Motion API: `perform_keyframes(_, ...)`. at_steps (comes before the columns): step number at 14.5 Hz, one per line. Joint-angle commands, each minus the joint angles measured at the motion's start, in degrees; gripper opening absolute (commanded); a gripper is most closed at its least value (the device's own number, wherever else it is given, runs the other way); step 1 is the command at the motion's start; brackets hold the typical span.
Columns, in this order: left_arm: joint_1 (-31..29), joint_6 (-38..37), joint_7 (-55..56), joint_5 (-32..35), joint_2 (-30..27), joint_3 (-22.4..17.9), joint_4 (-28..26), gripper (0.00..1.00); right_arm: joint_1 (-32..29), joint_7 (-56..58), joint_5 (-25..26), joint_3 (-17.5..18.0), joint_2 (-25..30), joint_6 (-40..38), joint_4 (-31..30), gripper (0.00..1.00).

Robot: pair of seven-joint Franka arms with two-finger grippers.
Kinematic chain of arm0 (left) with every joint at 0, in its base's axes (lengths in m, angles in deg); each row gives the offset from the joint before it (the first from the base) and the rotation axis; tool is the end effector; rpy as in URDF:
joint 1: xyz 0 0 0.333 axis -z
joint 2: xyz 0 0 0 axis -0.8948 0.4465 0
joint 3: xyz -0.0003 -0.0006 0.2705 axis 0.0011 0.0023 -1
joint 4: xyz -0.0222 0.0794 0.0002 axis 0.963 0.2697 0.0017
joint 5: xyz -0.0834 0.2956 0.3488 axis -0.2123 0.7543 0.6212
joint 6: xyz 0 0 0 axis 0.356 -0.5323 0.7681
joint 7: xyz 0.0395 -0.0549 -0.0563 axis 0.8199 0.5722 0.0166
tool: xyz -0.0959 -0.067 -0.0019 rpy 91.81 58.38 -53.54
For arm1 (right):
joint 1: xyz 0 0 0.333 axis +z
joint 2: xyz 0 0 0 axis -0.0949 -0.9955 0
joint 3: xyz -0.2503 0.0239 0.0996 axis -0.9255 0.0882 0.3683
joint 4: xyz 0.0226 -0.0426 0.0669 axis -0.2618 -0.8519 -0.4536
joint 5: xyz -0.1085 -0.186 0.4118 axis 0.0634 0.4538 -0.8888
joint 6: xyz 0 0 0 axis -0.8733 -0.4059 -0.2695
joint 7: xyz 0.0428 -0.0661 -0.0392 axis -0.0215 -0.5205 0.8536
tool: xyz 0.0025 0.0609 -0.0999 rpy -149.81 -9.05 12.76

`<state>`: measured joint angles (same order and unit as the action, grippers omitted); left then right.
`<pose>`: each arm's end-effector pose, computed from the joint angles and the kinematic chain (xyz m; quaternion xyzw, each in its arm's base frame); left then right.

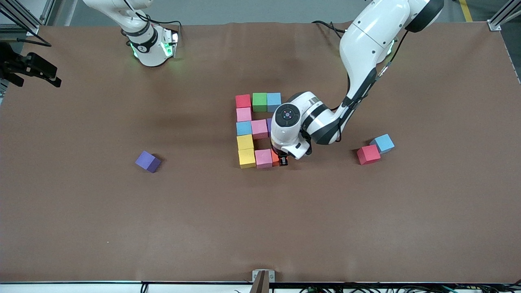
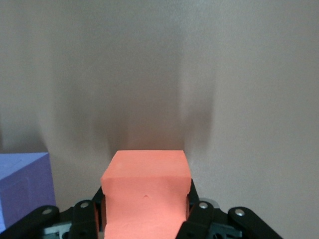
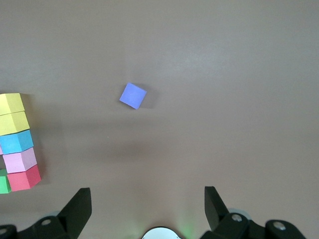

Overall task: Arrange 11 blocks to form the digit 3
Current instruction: 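Carry the orange cube and lower it beside the pink cube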

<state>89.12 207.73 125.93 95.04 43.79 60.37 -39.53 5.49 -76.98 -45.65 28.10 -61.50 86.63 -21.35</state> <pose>0.5332 -0.4859 0.1111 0.6809 0.7323 -0.0031 0.0095 0.5787 -0.0118 0.6188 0.9997 -0.0143 -0.0221 0.0005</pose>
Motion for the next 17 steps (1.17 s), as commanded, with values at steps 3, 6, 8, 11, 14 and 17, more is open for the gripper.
perform_keyframes(3, 1.16, -0.55, 0.59, -0.87, 2.67, -0.37, 3.16, 0.25, -0.13, -0.66, -1.51, -0.56, -0.29, -0.12, 1.09, 1.0)
perform_keyframes(6, 1.08, -0.55, 0.42, -0.52, 2.32, -0.37, 3.08, 1.0, -0.04, -0.4, -1.51, -0.56, -1.96, -0.2, 3.2, 1.0)
perform_keyframes(8, 0.81, -0.64, 0.33, -0.43, 1.45, -0.37, 3.17, 1.0, -0.04, -0.4, -1.51, -0.56, -1.96, -0.12, 3.21, 1.0)
perform_keyframes(11, 0.11, -2.56, 0.07, -0.26, -0.05, -0.28, 3.08, 1.0, -0.04, -0.31, -1.59, -0.56, -2.23, -0.2, 3.3, 1.0)
perform_keyframes(14, 0.02, -4.85, -0.02, -0.7, -2.5, 0.07, 2.55, 1.0, -0.48, -0.4, -1.77, -0.65, -2.23, -0.29, 3.21, 1.0)
perform_keyframes(17, -0.59, -7.39, -0.63, -0.87, -6.37, 0.16, 2.11, 1.0, -0.74, -0.22, -2.47, -0.56, -2.05, -0.73, 3.12, 1.0)
